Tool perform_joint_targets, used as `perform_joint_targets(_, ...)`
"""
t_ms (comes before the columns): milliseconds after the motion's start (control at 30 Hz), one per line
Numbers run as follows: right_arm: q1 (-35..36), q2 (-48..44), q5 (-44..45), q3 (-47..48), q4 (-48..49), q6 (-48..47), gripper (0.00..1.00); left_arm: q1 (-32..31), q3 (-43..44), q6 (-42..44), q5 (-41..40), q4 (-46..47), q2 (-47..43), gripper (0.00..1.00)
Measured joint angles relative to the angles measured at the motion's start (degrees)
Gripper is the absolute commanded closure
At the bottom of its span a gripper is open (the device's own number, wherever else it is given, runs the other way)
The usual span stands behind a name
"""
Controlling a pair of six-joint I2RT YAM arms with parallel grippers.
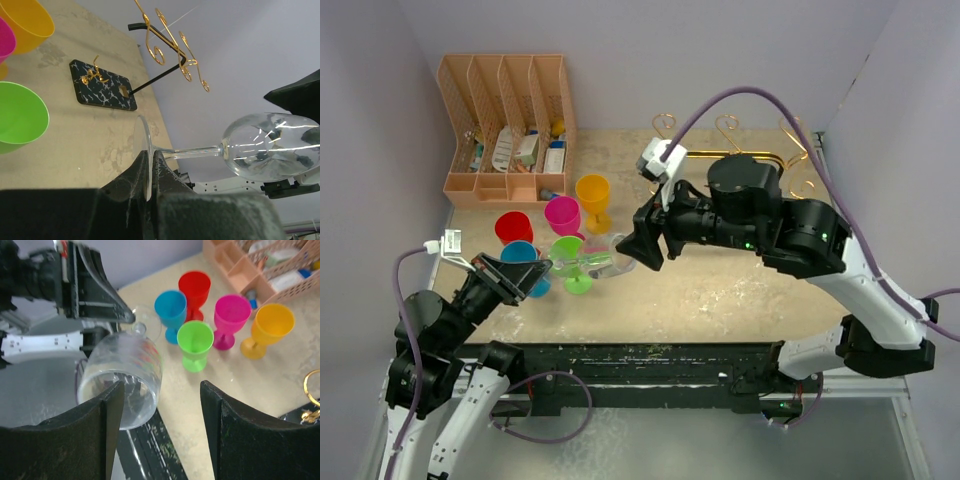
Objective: Take the wine glass off the wine glass rack
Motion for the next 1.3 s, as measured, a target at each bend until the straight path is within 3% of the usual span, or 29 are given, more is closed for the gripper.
perform_joint_targets(233,-0.3,0.6,-3.1,-1.6,-2.1,0.0,0.40,0.0,0.4,0.1,0.0,-0.1,0.0,1.00)
perform_joint_targets(367,-0.3,0.2,-4.3,-1.8,-2.1,-0.1,0.57,0.0,0.4,0.1,0.0,-0.1,0.0,1.00)
perform_joint_targets(500,-0.3,0.9,-5.4,-2.1,-2.1,0.0,0.62,0.0,0.9,0.1,0.0,0.0,0.5,1.00)
perform_joint_targets(567,-0.3,1.8,-5.4,-2.2,-2.1,0.1,0.75,0.0,1.2,0.1,0.0,0.0,0.7,1.00)
perform_joint_targets(633,-0.3,2.8,-5.4,-2.2,-2.1,0.0,0.95,0.0,1.4,0.2,0.0,0.0,0.8,1.00)
perform_joint_targets(700,-0.5,3.6,-3.9,-2.3,-2.4,0.0,1.00,0.0,1.7,0.9,-0.3,-0.6,0.8,1.00)
perform_joint_targets(733,-0.9,4.0,-2.7,-2.3,-2.6,0.3,1.00,0.0,2.0,0.9,-0.5,-0.9,0.8,0.98)
perform_joint_targets(833,-1.4,4.5,-1.1,-2.3,-2.5,1.1,1.00,0.1,2.3,0.9,-1.4,-2.4,1.4,0.67)
perform_joint_targets(967,-1.9,4.5,2.4,-2.2,-4.2,2.6,1.00,0.1,4.6,1.6,-2.6,-4.4,3.1,0.44)
perform_joint_targets(1100,-4.4,4.5,5.4,-2.2,-6.2,3.9,1.00,0.1,8.4,3.5,-5.3,-6.9,4.7,0.34)
perform_joint_targets(1300,-7.2,5.6,8.5,-0.2,-9.6,4.9,1.00,0.1,15.0,7.7,-12.8,-14.4,8.8,0.33)
